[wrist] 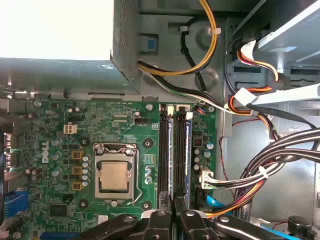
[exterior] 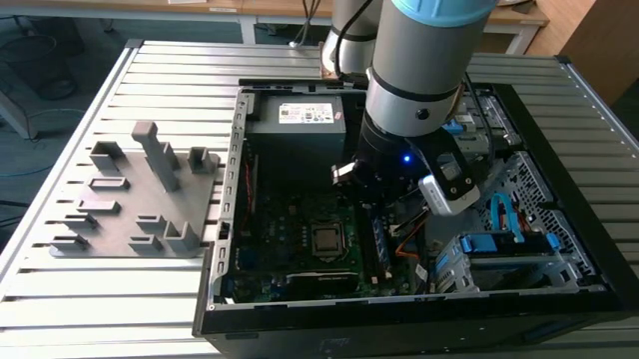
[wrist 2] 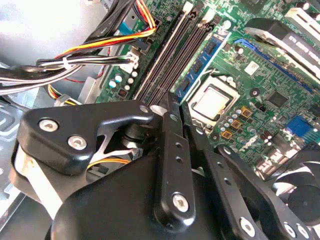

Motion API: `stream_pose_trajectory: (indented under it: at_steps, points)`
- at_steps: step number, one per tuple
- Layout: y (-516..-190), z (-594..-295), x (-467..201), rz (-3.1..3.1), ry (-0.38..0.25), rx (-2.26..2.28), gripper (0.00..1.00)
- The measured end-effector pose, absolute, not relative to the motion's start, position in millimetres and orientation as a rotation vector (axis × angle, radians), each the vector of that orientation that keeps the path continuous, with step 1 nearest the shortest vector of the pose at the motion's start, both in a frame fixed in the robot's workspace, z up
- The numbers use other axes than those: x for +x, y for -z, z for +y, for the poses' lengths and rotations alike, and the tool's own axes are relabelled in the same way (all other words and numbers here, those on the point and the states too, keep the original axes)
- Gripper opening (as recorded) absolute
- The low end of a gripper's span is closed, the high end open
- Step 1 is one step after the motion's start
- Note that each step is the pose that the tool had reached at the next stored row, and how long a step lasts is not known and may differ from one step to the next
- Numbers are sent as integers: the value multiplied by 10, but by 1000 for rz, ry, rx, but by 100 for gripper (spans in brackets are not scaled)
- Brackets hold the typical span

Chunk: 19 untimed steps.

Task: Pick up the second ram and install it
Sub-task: 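Insert the second ram into the second slot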

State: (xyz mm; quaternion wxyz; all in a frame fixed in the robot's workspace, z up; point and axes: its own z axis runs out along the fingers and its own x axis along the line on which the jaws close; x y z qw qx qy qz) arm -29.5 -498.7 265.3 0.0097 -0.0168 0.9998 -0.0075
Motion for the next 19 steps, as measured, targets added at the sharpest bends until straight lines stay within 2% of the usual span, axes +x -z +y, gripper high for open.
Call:
stream_pose_trajectory:
  at_steps: [19]
  points:
    - [-2652, -4986, -295, 3122, 39, -53, 14]
